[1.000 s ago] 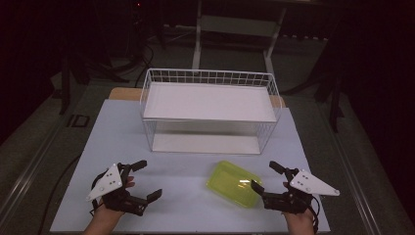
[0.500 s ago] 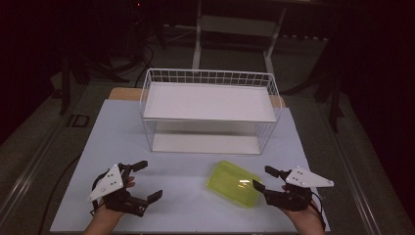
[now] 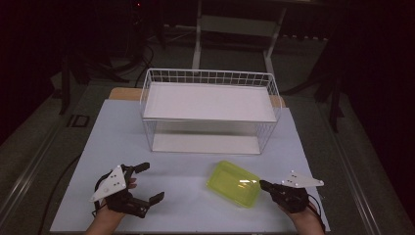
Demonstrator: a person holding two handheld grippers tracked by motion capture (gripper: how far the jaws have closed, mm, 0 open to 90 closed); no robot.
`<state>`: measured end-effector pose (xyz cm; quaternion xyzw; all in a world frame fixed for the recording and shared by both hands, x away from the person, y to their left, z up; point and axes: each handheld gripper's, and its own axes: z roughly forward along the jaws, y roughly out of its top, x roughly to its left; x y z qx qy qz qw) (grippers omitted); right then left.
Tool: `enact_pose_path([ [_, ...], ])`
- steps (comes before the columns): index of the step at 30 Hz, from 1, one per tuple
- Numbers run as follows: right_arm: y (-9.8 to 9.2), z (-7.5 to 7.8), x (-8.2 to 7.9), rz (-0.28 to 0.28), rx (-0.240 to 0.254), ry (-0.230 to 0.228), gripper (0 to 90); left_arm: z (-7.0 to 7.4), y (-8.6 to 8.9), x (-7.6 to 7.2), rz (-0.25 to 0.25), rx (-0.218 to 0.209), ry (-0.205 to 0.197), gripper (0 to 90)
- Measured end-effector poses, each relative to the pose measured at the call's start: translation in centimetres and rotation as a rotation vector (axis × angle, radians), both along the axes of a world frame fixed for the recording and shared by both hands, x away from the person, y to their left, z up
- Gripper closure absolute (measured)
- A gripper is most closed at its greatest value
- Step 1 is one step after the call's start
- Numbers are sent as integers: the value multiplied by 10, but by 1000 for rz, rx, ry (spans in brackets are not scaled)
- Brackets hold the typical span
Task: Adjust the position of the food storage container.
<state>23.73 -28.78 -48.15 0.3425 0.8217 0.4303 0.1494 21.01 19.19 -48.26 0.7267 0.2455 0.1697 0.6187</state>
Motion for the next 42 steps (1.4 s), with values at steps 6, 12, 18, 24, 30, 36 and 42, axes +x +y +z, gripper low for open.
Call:
enact_pose_path([
  [6,-3,-6,-2,57,-82,26,900,-1,0,1,-2,2,4,0],
  [12,-7,-14,8,87,-88,58,900,-2,-2,1,-6,4,9,0],
  [18,-6,-14,17,84,-75,48,900,-2,-2,1,-7,8,9,0],
  [24,2,-16,27,94,-61,35,900,-2,-3,1,-10,11,12,0],
  [30,11,-19,38,98,-42,40,900,-3,-4,0,-15,14,14,0],
  [36,21,-19,48,112,-55,38,900,-3,-4,0,-15,12,17,0],
  [42,33,-17,58,126,-51,31,900,-3,-5,-1,-17,13,17,0],
])
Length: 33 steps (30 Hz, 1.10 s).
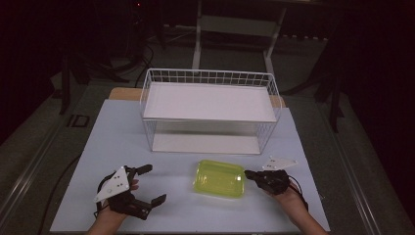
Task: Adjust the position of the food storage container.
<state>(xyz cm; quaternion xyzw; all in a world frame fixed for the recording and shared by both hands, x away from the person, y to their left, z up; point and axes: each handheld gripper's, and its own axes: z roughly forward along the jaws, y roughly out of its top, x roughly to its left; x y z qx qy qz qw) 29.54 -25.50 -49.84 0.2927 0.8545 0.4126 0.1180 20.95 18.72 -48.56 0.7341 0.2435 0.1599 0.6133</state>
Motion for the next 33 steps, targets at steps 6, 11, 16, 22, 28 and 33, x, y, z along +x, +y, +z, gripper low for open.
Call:
enact_pose_path([
  [6,12,0,6,18,0,-4,900,0,0,0,0,-2,4,0],
  [11,19,0,10,25,-7,-9,900,-1,1,0,-1,-1,6,0],
  [16,20,-2,12,24,-9,-13,900,-1,1,0,0,0,8,0],
  [22,26,-7,17,16,17,-1,900,-1,0,0,-1,2,12,0],
  [28,35,-8,18,18,12,-5,900,-2,0,0,1,8,16,0],
  [33,34,-9,13,16,17,-3,900,-2,1,0,2,4,17,0],
])
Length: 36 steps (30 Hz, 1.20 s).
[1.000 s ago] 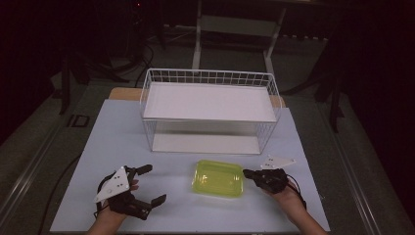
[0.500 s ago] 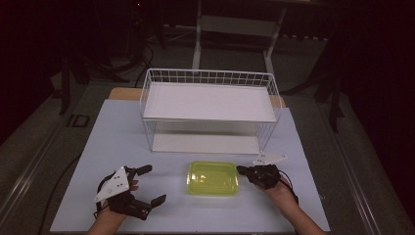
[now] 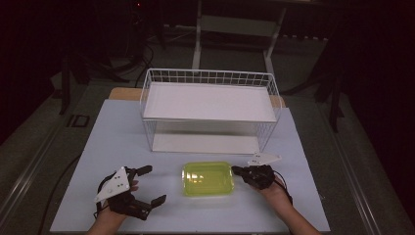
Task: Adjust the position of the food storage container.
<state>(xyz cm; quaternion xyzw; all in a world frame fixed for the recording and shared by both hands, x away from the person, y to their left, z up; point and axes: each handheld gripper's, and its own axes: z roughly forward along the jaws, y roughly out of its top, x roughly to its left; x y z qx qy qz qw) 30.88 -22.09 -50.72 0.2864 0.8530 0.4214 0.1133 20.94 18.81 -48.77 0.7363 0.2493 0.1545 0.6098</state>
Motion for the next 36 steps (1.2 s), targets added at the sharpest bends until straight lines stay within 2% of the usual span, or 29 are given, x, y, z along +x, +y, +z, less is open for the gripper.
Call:
enact_pose_path([
  [8,-2,5,-17,29,8,11,900,-1,-1,1,-3,0,6,0],
  [20,9,3,-21,72,17,30,900,-2,-2,2,-6,7,12,0],
  [25,9,8,-21,63,12,9,897,-2,-2,2,-6,7,12,0],
  [28,8,16,-23,50,8,-31,828,-2,-3,2,-5,7,18,0],
  [29,9,19,-25,27,6,-51,793,-3,-3,2,-6,8,20,0],
  [30,9,23,-26,26,20,-41,755,-3,-3,2,-8,10,22,0],
  [33,12,31,-31,57,40,-62,625,-4,-5,3,-2,19,29,0],
  [35,16,35,-35,66,57,-60,466,-4,-6,4,1,24,35,0],
  [36,16,35,-35,66,57,-60,466,-4,-6,4,1,24,35,0],
])
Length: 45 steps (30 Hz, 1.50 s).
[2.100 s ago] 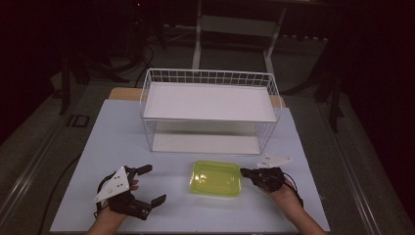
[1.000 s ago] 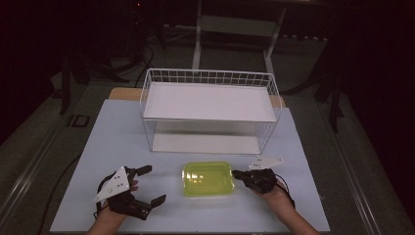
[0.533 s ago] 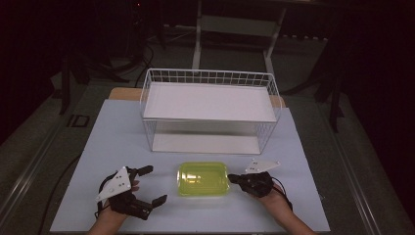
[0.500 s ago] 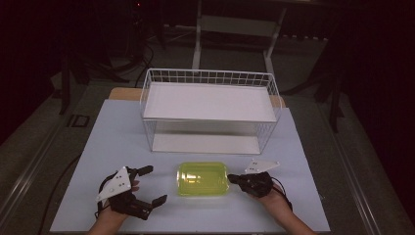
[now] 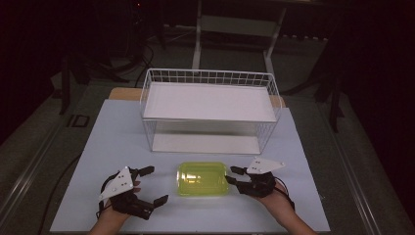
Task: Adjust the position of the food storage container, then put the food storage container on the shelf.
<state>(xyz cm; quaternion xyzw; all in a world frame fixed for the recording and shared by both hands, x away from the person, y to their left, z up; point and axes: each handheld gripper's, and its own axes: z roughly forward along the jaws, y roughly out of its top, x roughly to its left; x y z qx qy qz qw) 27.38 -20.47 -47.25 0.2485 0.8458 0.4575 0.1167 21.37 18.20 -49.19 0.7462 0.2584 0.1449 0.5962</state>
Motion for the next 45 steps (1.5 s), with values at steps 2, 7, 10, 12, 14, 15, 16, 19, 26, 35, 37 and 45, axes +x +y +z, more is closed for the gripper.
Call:
enact_pose_path([
  [2,6,3,-2,7,18,14,322,0,-2,2,6,2,11,0],
  [7,8,4,-1,-2,69,32,136,2,-3,1,10,6,19,0],
  [10,6,6,-1,-57,106,-1,113,6,-4,2,14,27,22,0],
  [12,5,7,-2,-92,107,-25,118,8,-5,3,16,49,27,0],
  [14,3,8,0,-108,109,-23,149,10,-6,4,20,62,21,0],
  [15,2,9,1,-102,120,-18,157,11,-7,5,19,62,23,0],
  [16,1,9,3,-88,123,-11,166,12,-8,6,20,65,24,0],
  [19,0,9,6,-70,101,15,204,16,-10,13,29,74,37,0],
  [26,2,14,1,-73,71,-9,180,22,-15,27,59,94,86,0],
  [35,6,15,6,-184,73,26,112,33,-36,45,63,74,220,0],
  [37,7,13,9,-181,69,38,120,29,-40,49,63,77,263,0],
  [45,8,-3,18,-191,53,154,227,-1,-48,63,59,85,395,0],
])
